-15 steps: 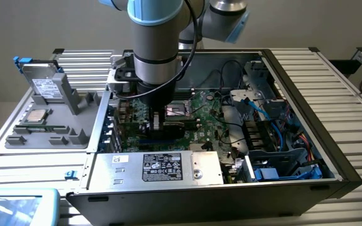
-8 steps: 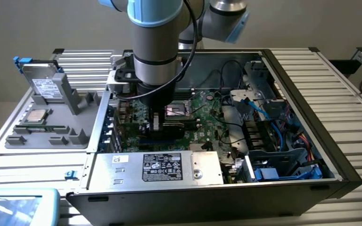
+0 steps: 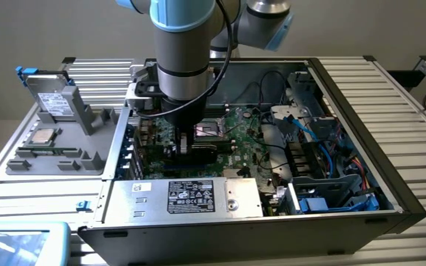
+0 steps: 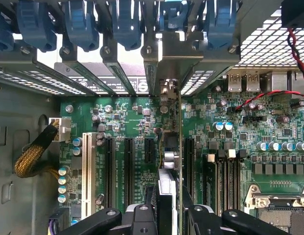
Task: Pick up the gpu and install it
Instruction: 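Insert the gpu into the slot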
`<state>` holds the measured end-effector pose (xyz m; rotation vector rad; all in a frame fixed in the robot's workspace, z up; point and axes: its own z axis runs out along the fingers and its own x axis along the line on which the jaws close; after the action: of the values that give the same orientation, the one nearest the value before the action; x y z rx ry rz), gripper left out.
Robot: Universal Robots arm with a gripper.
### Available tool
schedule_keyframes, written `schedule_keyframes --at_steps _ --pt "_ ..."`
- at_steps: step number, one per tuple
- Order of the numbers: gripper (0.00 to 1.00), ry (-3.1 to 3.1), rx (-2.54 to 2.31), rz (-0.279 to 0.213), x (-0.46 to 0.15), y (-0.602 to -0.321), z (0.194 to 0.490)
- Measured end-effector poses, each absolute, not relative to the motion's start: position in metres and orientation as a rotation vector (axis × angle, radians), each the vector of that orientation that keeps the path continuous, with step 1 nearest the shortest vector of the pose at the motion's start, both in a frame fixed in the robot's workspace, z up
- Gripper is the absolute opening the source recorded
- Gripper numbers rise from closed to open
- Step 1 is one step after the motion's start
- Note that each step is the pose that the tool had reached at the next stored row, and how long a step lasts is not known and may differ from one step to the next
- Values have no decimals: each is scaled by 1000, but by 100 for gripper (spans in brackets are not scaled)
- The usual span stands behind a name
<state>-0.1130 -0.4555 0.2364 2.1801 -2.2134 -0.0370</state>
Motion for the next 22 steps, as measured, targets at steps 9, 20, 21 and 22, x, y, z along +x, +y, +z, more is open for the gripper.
schedule_keyframes --at_steps 9,20,21,22 --pt "29 -2211 2183 -37 -113 -458 236" --pt "29 -2210 2183 -37 -113 -457 235" --pt "29 -2210 2183 -37 -113 -457 235" --pt "29 -2210 2183 -36 -113 -457 235"
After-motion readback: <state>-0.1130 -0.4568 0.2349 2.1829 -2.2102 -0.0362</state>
